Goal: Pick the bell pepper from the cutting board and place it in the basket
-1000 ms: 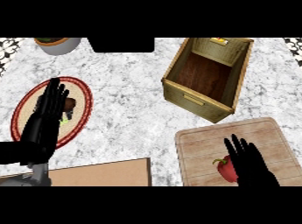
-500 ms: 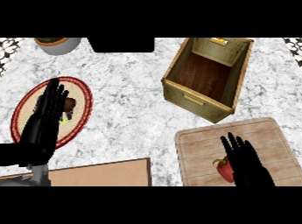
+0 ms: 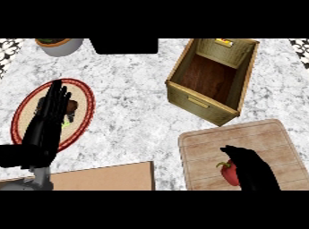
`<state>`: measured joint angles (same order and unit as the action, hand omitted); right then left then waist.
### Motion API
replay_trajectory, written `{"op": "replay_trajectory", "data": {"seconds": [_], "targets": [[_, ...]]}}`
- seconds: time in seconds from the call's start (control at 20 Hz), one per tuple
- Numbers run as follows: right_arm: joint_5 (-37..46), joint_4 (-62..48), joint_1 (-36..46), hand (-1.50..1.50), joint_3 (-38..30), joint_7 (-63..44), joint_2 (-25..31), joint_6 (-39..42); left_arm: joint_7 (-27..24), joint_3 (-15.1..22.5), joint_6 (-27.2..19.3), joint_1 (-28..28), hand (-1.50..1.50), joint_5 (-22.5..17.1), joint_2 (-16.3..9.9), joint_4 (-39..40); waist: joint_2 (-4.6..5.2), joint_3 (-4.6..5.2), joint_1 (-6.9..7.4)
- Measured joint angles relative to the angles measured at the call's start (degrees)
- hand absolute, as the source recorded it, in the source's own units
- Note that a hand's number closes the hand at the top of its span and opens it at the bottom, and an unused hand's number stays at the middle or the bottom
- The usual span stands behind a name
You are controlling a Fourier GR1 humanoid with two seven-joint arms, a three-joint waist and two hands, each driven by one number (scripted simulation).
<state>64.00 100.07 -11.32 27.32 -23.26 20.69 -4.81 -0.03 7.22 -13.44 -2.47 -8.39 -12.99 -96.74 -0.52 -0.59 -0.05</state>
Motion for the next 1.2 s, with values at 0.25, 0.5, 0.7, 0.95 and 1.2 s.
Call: {"op": "replay_trajectory", "data": {"seconds": [0.25, 0.5, 0.7, 0.95, 1.2], "targets": [[3.2, -1.5, 1.0, 1.5, 1.7, 1.7, 0.9, 1.8, 1.1, 0.2, -0.8, 0.4, 0.0, 0.6, 0.0, -1.1, -0.05, 0.16, 0.01], [6.5, -1.1, 0.4, 1.5, 2.6, 2.7, 0.9, 1.4, 0.9, -0.2, 0.2, 1.4, 0.0, 0.0, 0.0, -2.7, -0.15, 0.38, -0.13], [6.3, -0.3, 1.9, 1.5, 8.2, 12.3, 5.1, 3.7, 1.0, 0.5, 0.1, 0.5, 0.0, 0.1, 0.1, -2.3, -0.03, 0.45, 0.96], [5.3, 0.7, 5.4, 1.5, 16.5, 30.4, 12.9, 5.3, 2.1, 1.5, -0.1, -0.9, 0.0, -0.5, 0.2, -2.4, 0.31, 0.59, 2.75], [-0.3, 0.0, 7.9, 1.5, 16.9, 45.6, 17.2, 1.6, 1.6, 0.8, -0.8, -0.7, 0.0, 0.1, 0.2, -0.8, 0.33, 0.2, 1.39]]}}
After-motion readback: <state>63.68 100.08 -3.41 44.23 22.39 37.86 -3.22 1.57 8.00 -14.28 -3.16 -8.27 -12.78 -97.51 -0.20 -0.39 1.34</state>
